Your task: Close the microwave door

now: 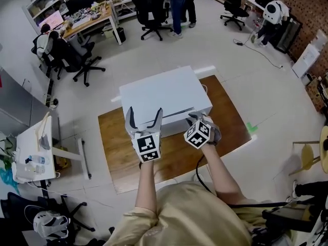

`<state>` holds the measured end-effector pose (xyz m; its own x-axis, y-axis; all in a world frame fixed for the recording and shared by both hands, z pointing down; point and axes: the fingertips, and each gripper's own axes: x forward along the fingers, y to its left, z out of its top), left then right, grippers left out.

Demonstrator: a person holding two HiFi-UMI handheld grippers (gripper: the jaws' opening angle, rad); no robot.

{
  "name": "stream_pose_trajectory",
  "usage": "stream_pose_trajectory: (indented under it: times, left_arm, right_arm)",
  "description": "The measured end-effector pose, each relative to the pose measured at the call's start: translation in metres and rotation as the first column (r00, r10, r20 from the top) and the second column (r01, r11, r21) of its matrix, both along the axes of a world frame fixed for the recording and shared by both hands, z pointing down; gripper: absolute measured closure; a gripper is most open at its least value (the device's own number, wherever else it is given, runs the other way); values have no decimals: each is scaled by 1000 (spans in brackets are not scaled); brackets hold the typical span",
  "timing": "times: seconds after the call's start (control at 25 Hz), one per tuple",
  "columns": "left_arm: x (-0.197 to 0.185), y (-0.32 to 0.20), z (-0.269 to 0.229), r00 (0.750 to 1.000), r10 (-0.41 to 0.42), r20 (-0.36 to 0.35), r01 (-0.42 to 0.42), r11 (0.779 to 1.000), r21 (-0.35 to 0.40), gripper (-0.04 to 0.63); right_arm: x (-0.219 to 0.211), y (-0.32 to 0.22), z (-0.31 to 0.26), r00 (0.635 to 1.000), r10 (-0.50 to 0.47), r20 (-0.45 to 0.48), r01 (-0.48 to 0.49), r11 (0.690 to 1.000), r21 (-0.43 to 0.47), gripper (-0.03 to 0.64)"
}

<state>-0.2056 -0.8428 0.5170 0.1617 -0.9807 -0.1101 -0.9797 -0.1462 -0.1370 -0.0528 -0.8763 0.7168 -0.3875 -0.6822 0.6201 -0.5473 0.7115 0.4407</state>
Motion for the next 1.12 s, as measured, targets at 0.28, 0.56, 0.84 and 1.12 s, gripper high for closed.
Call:
stream_pose_trajectory:
  times: [0.28, 0.56, 0.84, 1.12]
  left_arm:
    - [15, -22, 6, 1000, -13, 17, 14, 1000, -24, 123]
    - [24, -26, 12, 999, -24, 22, 25, 999, -27, 123]
    - [45, -5, 12, 1000, -22, 7, 22, 1000, -12, 123]
    - [25, 3, -1, 995, -87, -40, 87, 996, -2, 123]
  right_arm:
    - [2, -21, -4, 999, -32, -3, 32, 999, -23, 526]
    - [5, -16, 6, 997, -74, -38, 70, 993, -95, 526]
    - [17, -7, -20, 965, -42, 257, 54, 998, -40, 523]
    - [59, -19, -175, 659, -135, 740, -159, 936, 313, 178]
